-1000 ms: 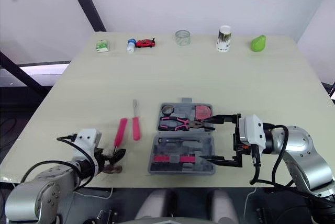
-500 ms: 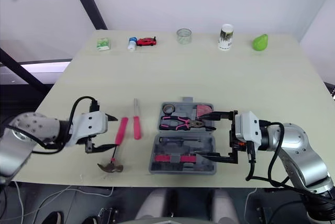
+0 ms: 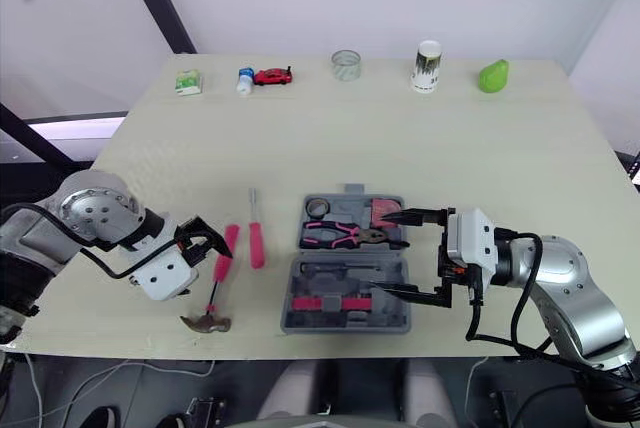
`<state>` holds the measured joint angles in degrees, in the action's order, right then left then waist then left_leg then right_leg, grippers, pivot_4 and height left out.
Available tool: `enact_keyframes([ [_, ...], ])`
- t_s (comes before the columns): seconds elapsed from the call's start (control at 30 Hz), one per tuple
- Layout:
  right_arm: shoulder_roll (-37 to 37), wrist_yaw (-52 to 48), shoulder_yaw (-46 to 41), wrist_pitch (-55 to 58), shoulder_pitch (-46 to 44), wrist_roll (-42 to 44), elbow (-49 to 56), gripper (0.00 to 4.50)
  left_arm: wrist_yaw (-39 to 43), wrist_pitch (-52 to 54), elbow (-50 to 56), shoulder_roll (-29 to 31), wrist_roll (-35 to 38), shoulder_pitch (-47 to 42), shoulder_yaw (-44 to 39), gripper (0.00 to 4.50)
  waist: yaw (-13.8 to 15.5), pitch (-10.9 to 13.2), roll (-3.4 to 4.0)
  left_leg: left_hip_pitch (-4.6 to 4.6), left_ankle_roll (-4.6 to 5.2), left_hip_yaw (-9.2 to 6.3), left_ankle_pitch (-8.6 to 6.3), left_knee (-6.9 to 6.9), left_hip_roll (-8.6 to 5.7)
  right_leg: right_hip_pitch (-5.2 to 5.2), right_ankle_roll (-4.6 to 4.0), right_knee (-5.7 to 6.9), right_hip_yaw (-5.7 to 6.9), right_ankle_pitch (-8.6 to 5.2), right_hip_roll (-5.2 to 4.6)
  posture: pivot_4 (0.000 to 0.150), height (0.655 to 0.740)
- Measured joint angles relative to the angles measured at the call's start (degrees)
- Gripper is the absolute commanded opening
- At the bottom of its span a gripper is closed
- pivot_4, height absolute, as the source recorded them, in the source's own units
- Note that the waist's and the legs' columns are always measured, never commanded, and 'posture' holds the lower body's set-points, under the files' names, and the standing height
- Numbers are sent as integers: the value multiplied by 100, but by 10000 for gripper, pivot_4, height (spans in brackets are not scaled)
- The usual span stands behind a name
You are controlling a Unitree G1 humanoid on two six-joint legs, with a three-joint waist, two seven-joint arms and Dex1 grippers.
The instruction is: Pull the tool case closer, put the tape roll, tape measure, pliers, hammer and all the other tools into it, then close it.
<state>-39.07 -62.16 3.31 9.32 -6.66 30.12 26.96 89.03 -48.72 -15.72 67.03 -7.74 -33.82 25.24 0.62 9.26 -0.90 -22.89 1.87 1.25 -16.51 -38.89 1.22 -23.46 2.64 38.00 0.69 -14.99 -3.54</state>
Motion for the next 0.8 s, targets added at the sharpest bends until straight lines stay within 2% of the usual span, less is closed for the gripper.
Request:
enact_keyframes([
  [0.2, 10, 23, 0, 25, -33, 15, 1, 45000, -3, -1154, -253, -71, -257, -253, 631, 43524, 12, 0, 0, -2, 1, 1, 0, -28, 1, 6, 11, 4, -6, 7, 3, 1500, 7400],
  [0.47, 29, -18, 7, 80, -96, 90, 17, 45000, -383, -2411, -1038, -653, -1205, -767, 1147, 43524, 23, 0, -5, -3, 1, -1, 0, -37, 0, 11, 17, 4, -7, 12, 6, 1500, 7400],
  [0.7, -151, -232, 7, 188, -57, 137, 21, 45000, -642, -2583, -1053, -801, -1466, -998, 1437, 43524, -3, 0, -6, -1, 1, -3, 0, -38, 2, 12, 18, 5, -9, 13, 7, 1500, 7400],
  [0.8, -505, -511, 18, 207, 35, 84, 31, 45000, -522, -2326, -489, -602, -1207, -873, 1701, 43524, 5, 0, -6, -1, 2, -1, 0, -40, 5, 13, 19, 4, -12, 13, 6, 1500, 7400],
])
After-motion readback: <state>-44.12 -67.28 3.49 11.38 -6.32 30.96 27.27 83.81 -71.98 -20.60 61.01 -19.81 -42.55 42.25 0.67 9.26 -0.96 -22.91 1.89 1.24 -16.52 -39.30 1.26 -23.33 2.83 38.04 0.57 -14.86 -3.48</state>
